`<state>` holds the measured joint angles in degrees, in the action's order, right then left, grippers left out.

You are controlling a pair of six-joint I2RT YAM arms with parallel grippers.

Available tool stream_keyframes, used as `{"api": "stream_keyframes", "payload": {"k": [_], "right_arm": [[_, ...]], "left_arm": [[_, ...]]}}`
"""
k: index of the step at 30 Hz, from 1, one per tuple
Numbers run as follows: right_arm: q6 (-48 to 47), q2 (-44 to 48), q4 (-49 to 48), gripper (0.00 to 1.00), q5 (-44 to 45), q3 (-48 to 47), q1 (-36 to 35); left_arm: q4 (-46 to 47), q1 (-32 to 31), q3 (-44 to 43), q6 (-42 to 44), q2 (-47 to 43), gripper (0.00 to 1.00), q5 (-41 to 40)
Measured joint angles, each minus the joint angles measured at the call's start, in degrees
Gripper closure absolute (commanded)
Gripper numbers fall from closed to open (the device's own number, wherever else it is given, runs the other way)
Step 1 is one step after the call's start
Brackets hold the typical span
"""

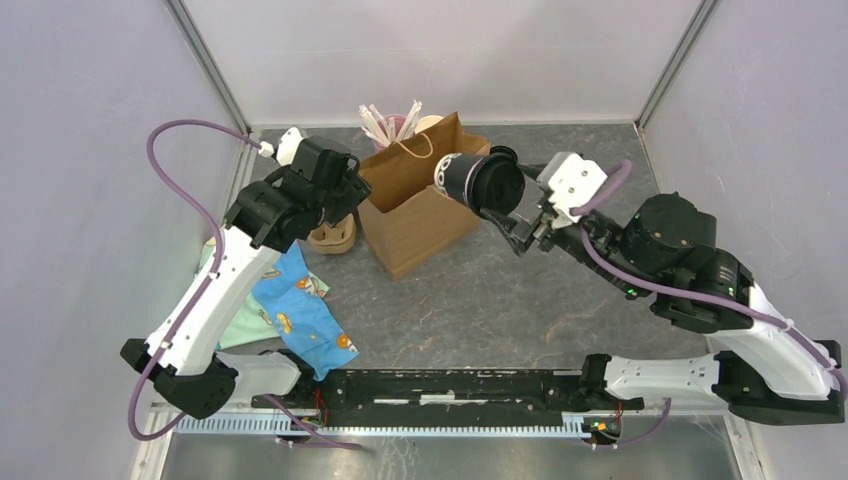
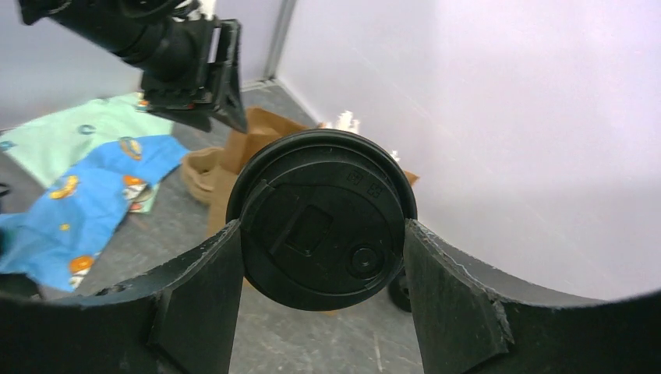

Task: Pack the takeout coffee
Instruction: Pick up the coffee cup from the center of the board.

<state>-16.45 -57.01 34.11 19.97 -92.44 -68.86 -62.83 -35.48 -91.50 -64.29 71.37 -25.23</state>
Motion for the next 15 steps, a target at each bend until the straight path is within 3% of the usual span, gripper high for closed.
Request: {"api": "stream_keyframes", "payload": {"k": [8, 15], "right_arm": [[-8.09, -6.64, -3.30, 1.00, 11.37, -3.65, 0.00], [-13.44, -8.72, -6.51, 1.00, 13.62, -4.17, 0.00]], "left_arm": [[1.81, 1.27, -0.39, 5.88, 4.46, 0.48, 0.26], [2.47, 1.29, -0.44, 8.90, 6.45, 0.64, -0.24]]}}
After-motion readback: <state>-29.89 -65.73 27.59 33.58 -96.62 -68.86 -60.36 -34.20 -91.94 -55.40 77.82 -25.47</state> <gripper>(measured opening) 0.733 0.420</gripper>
